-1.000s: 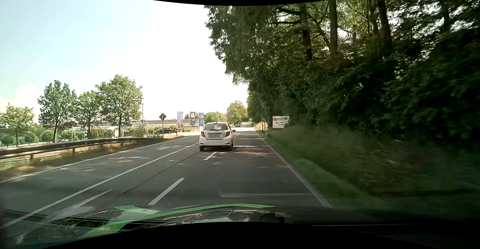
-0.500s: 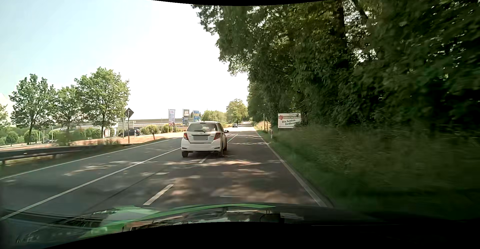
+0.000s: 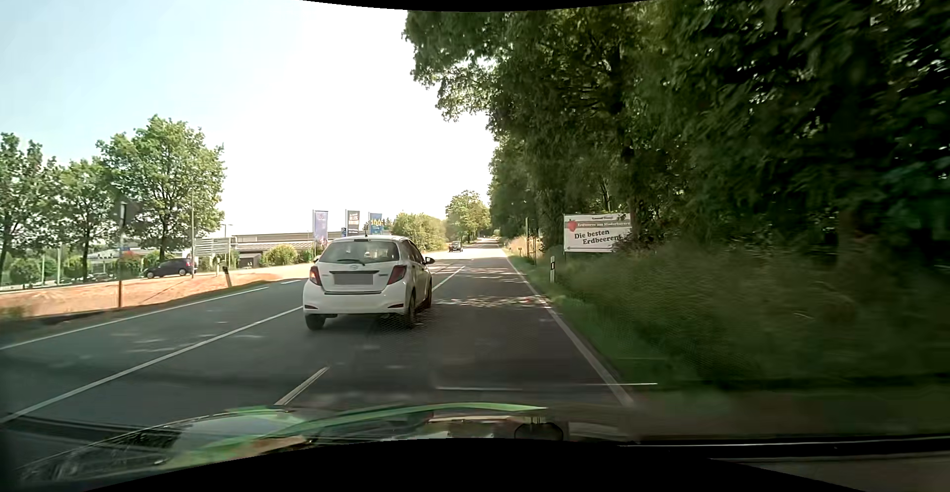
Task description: Follow the waypoints while adhering to traffic rules and regulations
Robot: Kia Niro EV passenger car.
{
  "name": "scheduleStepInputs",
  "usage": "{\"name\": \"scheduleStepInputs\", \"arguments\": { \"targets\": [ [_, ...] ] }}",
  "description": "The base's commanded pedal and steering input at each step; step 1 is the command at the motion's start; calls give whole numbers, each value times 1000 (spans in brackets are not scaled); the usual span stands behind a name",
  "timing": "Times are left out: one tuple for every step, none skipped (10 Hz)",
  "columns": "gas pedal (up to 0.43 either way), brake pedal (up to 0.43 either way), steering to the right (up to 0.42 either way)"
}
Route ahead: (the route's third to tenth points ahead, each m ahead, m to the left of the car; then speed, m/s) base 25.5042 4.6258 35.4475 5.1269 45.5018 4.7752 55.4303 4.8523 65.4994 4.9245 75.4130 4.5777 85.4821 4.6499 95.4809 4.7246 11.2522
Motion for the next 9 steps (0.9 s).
{"name": "scheduleStepInputs", "arguments": {
  "targets": [
    [0, 311, -2],
    [0, 311, -1],
    [0, 311, -2],
    [0, 311, -2],
    [0, 299, -2],
    [0, 244, -1],
    [0, 201, -2],
    [0, 110, -4],
    [0, 6, -4]
  ]
}}
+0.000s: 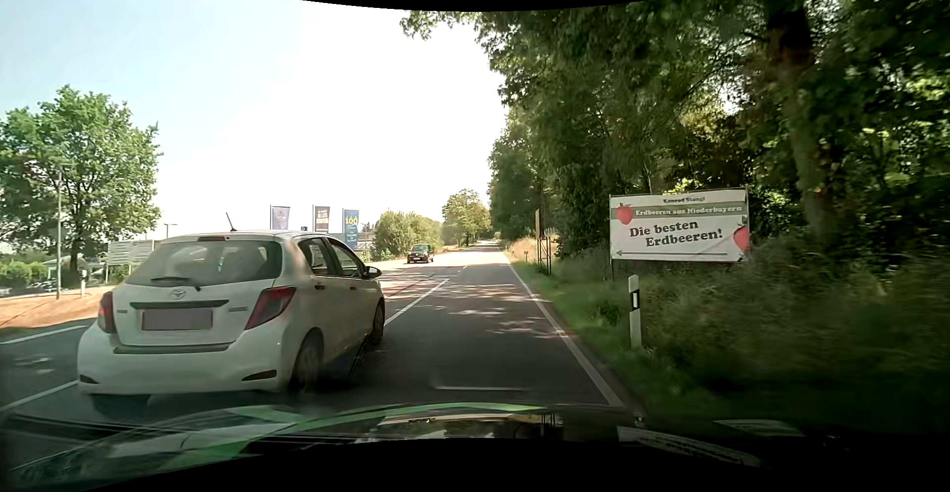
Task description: Follow the waypoints while adhering to traffic rules and regulations
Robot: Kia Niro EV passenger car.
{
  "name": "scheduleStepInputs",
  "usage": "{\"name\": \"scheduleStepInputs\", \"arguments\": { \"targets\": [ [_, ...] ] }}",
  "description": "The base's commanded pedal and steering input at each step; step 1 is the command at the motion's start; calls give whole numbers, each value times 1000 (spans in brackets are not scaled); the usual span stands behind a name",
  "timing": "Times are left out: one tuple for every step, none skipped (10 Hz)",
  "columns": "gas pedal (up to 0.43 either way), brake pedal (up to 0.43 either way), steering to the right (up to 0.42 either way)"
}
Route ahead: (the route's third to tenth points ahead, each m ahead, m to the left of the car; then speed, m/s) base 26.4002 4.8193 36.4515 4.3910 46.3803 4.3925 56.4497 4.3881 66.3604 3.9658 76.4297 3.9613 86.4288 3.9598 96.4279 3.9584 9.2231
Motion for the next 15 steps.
{"name": "scheduleStepInputs", "arguments": {
  "targets": [
    [0, 0, -3],
    [0, 0, -2],
    [8, 0, -2],
    [59, 0, -2],
    [157, 0, -5],
    [177, 0, -11],
    [209, 0, -14],
    [228, 0, -14],
    [248, 0, -12],
    [280, 0, -12],
    [287, 0, -13],
    [311, 0, -13],
    [311, 0, -13],
    [319, 0, -14],
    [319, 0, -17]
  ]
}}
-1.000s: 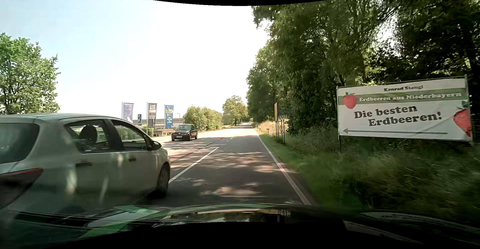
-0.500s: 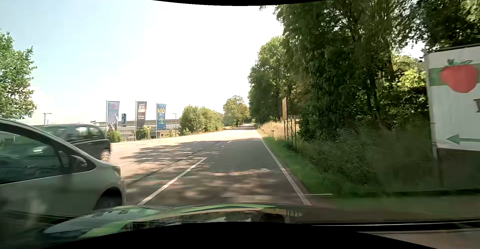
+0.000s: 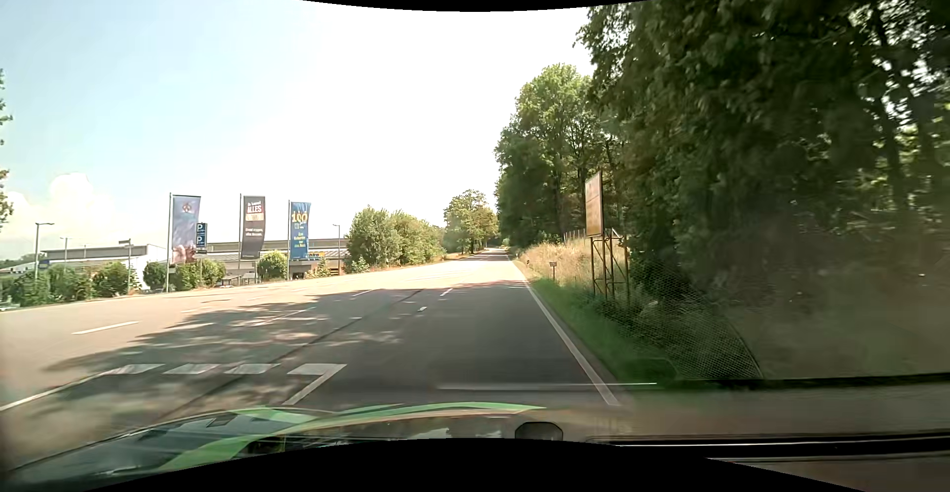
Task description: Follow the waypoints while adhering to traffic rules and regulations
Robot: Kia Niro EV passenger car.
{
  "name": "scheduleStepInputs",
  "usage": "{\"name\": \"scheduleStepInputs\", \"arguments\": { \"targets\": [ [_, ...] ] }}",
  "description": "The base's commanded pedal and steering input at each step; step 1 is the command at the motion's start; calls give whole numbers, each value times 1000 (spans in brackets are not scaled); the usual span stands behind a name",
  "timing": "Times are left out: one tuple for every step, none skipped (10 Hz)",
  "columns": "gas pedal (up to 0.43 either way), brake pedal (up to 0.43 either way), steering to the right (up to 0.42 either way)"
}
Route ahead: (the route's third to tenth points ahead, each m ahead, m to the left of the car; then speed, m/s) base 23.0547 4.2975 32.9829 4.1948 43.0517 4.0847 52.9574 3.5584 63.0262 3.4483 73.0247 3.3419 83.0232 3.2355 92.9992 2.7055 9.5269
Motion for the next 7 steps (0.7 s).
{"name": "scheduleStepInputs", "arguments": {
  "targets": [
    [319, 0, -22],
    [319, 0, -26],
    [319, 0, -26],
    [319, 0, -26],
    [331, 0, -26],
    [339, 0, -26],
    [339, 0, -25]
  ]
}}
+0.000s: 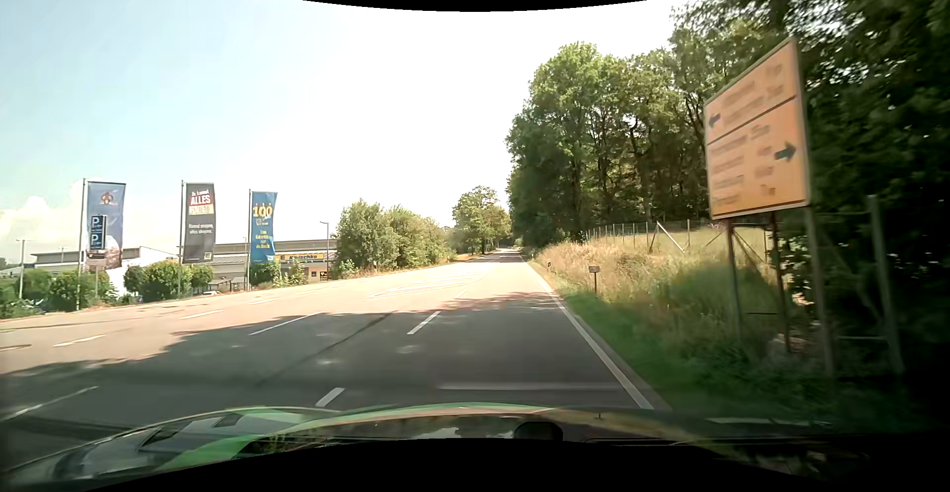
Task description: Follow the waypoints while adhering to traffic rules and regulations
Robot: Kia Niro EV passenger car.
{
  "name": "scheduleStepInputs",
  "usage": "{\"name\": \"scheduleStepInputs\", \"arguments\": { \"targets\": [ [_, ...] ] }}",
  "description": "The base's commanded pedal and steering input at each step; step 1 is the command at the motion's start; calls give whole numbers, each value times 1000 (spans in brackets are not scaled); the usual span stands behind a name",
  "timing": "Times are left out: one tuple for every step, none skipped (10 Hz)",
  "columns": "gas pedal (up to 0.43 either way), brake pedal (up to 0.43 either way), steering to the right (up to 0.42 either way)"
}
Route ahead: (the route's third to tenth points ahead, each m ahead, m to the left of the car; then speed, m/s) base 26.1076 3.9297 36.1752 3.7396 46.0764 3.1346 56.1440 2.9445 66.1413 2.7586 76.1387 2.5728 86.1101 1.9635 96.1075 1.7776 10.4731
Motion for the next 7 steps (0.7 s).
{"name": "scheduleStepInputs", "arguments": {
  "targets": [
    [350, 0, -23],
    [358, 0, -19],
    [378, 0, -10],
    [390, 0, -2],
    [409, 0, 3],
    [429, 0, 4],
    [441, 0, 4]
  ]
}}
